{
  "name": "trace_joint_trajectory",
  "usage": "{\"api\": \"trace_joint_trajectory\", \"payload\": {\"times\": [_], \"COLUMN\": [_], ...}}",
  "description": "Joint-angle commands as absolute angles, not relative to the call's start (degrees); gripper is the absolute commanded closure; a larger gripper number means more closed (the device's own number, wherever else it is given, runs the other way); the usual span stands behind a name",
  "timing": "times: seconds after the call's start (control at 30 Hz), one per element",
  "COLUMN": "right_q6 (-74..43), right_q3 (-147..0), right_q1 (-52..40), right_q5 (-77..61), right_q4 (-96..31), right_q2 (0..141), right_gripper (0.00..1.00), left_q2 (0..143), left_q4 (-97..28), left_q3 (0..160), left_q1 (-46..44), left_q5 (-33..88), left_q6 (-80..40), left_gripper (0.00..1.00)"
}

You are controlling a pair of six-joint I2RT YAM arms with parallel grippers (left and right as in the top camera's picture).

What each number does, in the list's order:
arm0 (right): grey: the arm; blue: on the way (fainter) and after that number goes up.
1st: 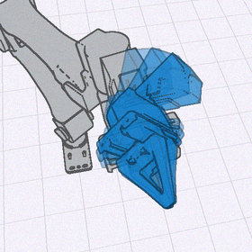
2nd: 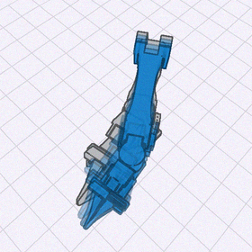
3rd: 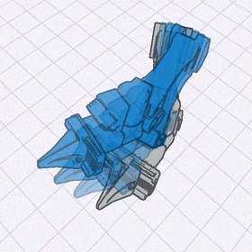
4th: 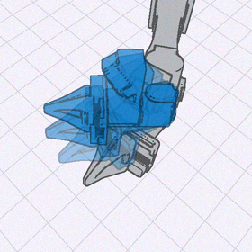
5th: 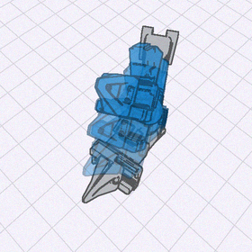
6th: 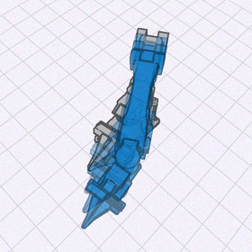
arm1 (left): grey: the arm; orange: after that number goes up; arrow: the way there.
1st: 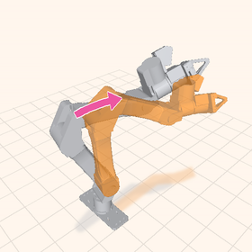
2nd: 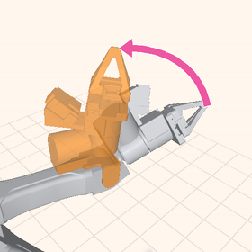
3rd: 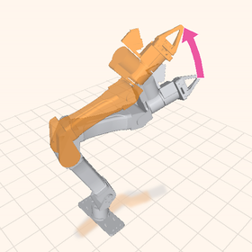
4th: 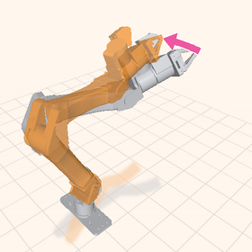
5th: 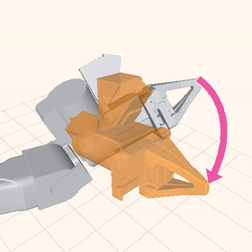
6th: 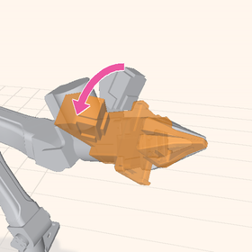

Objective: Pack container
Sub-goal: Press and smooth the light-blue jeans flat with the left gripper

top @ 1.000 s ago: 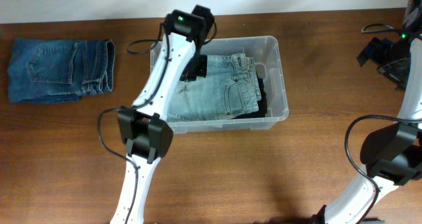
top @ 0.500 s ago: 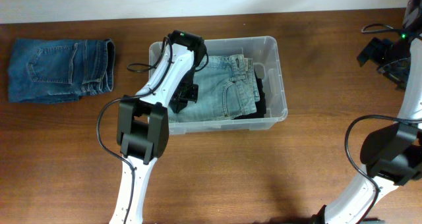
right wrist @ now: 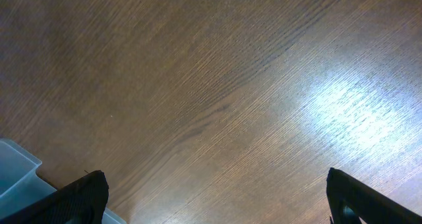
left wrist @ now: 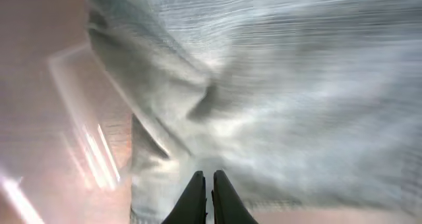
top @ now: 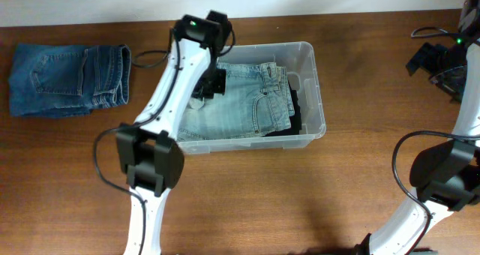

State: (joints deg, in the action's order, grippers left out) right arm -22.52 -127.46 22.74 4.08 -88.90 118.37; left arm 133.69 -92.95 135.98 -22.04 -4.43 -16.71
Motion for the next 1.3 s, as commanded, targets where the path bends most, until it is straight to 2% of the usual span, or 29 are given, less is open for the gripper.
{"api": "trace_joint_trajectory", "payload": {"times": [0.0, 0.2, 0.37, 0.83, 1.13, 1.27], "right_q6": [-23.2, -23.2, -23.2, -23.2, -23.2, -23.2], "right_q3": [-127.26, -127.26, -127.26, -127.26, -127.26, -127.26], "right_q1": [22.9, 22.9, 22.9, 22.9, 22.9, 22.9], "right_q5": [4.8, 4.78, 4.78, 4.78, 4.8, 4.78], "right_q4": [-88.97, -88.95, -88.95, -88.92, -88.92, -88.92], "right_q2": [118.5, 118.5, 118.5, 118.5, 118.5, 118.5], "right_gripper": [0.02, 0.01, 0.02, 0.02, 0.02, 0.02], "left_q2": [133.34, 135.11, 136.57, 144.62, 142.45, 142.61], "left_q4": [-92.07, -79.42, -74.04, -69.19, -76.03, -75.44], "left_q3": [135.68, 135.61, 135.5, 136.09, 148.92, 148.66], "left_q1": [-22.11, -24.32, -25.98, -33.47, -34.0, -34.37], "left_q5": [-0.16, -0.19, -0.14, -0.19, -0.08, 2.61], "left_q6": [-17.06, -17.32, -18.81, -18.74, -18.76, -18.76], "left_gripper": [0.93, 0.93, 0.93, 0.92, 0.91, 0.89]}}
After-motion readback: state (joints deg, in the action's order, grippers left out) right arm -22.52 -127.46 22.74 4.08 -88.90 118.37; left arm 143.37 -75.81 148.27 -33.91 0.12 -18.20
